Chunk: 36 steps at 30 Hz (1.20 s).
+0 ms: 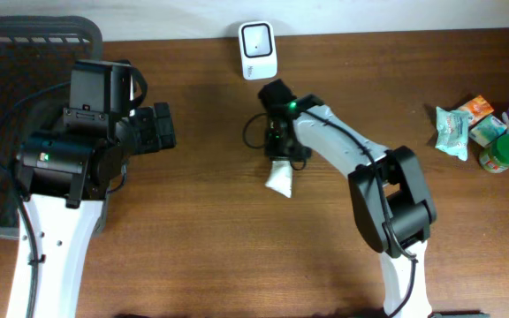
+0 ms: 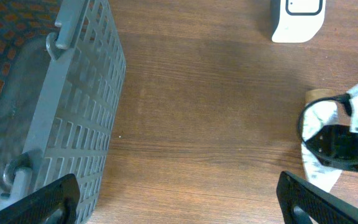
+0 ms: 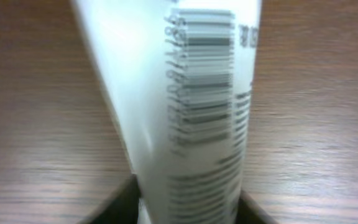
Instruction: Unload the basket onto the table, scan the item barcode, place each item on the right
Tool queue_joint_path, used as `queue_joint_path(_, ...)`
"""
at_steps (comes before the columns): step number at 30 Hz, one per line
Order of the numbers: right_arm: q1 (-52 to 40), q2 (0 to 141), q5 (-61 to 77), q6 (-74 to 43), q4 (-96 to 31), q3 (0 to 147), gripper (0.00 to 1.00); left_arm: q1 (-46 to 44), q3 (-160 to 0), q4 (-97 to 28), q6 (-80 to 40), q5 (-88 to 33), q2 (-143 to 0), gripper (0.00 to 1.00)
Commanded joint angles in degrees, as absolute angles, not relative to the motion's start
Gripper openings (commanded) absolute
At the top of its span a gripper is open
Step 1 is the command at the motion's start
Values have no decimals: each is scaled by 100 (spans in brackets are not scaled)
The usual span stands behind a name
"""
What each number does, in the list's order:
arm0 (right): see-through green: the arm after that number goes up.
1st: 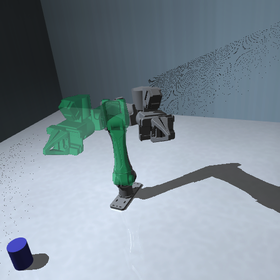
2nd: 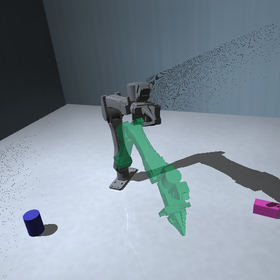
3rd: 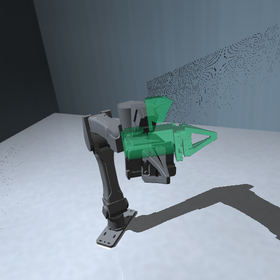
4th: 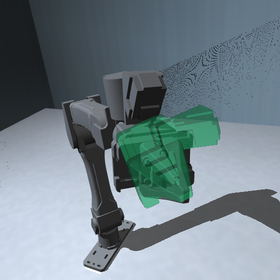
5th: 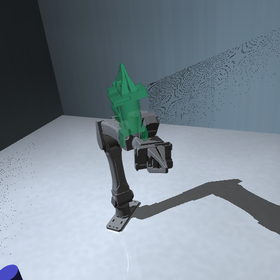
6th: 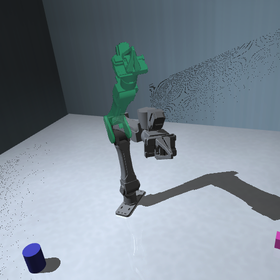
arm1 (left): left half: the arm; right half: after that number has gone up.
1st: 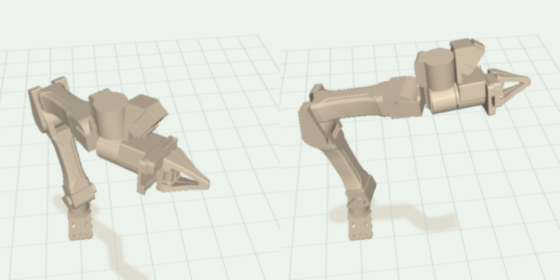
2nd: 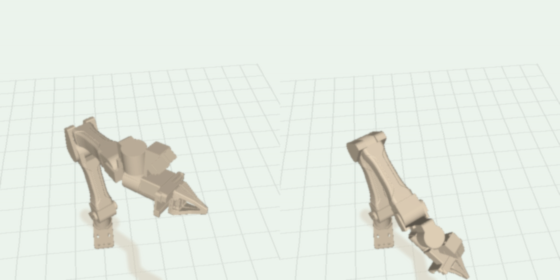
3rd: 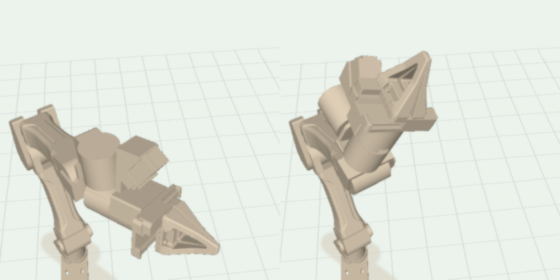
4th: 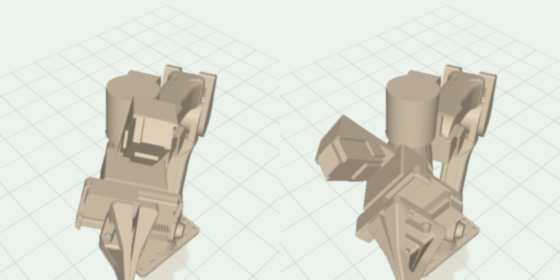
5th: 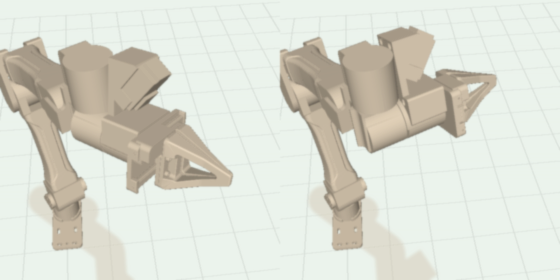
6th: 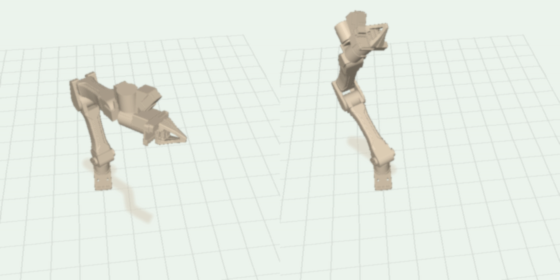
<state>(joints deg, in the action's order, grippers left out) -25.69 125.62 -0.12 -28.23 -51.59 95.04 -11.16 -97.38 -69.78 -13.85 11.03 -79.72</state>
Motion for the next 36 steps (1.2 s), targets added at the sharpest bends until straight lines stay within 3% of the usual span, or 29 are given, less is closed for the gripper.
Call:
queue_joint_path(1,-2416,12497,-220,-2423,-5461,9566,63,-1096,-9743,-6978,-1297,1184,-7970,99)
queue_joint_path(8,-2375,12486,-222,-2381,-7185,11159,70,-1096,-9743,-6978,-1297,1184,-7970,99)
queue_joint_path(11,-2515,12486,-248,-1835,-7297,11535,72,-1096,-9743,-6978,-1297,1181,-7970,99)
queue_joint_path(14,-2755,12562,-810,-1673,-7266,11461,82,-1096,-9743,-6978,-1297,1184,-7970,99)
queue_joint_path(15,-2860,12621,-1109,-1678,-7269,11424,95,-1096,-9743,-6978,-1297,1184,-7970,99)
queue_joint_path(16,-2958,12707,-1413,-1767,-7255,11384,99,-1096,-9743,-6978,-1297,1184,-7970,99)
queue_joint_path(23,-3299,13227,-2655,-2652,-7122,11323,99,-1096,-9743,-6978,-1295,1184,-7970,99)
queue_joint_path(30,-3304,13760,-2674,-2947,-7109,11301,96,-1096,-9743,-6978,-1295,1184,-7970,99)
queue_joint_path(33,-3304,13896,-2613,-2947,-7030,11225,87,-1096,-9743,-6978,-1297,1184,-7970,99)
queue_joint_path(36,-3304,13926,-2617,-3109,-6744,10927,71,-1096,-9743,-6978,-1297,1184,-7970,99)
